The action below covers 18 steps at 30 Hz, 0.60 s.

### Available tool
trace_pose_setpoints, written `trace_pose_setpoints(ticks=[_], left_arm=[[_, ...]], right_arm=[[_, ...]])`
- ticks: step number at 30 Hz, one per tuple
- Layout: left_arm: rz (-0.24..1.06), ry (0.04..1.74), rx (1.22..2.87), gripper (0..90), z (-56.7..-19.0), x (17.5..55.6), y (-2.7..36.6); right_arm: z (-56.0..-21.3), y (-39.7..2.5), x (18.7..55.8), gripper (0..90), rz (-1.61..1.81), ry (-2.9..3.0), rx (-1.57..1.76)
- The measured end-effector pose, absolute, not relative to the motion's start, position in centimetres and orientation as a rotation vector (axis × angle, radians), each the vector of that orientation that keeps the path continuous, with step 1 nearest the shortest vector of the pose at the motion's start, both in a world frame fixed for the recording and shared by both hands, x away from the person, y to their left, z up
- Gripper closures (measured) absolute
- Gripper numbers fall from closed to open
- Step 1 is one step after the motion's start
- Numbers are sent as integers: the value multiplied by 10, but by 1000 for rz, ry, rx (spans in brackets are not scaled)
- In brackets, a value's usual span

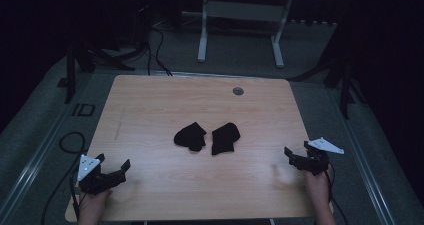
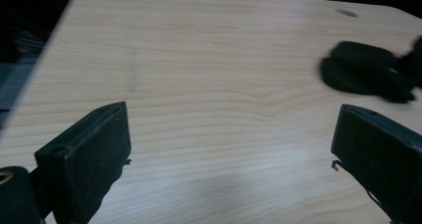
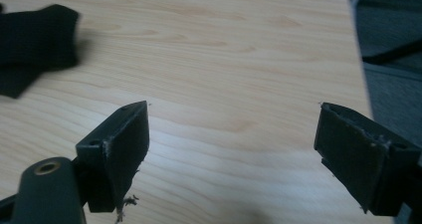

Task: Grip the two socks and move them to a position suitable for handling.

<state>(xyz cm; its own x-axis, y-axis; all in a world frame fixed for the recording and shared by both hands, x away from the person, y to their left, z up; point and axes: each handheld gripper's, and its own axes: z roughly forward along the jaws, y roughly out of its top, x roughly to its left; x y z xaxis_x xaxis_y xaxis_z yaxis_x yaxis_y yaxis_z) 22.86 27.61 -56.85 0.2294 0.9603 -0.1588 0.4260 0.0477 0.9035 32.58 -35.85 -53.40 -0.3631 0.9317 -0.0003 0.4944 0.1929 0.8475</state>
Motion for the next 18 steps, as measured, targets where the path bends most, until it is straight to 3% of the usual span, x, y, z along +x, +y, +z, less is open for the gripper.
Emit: trace_pose_setpoints(ticks=[7, 18], left_arm=[[748, 1246, 1583, 26, -567, 226, 266], [675, 1205, 1623, 26, -566, 228, 251]], right_arm=[[-533, -340, 333, 137, 1099, 2058, 1221], [-536, -300, 350, 128, 1178, 2183, 1139]])
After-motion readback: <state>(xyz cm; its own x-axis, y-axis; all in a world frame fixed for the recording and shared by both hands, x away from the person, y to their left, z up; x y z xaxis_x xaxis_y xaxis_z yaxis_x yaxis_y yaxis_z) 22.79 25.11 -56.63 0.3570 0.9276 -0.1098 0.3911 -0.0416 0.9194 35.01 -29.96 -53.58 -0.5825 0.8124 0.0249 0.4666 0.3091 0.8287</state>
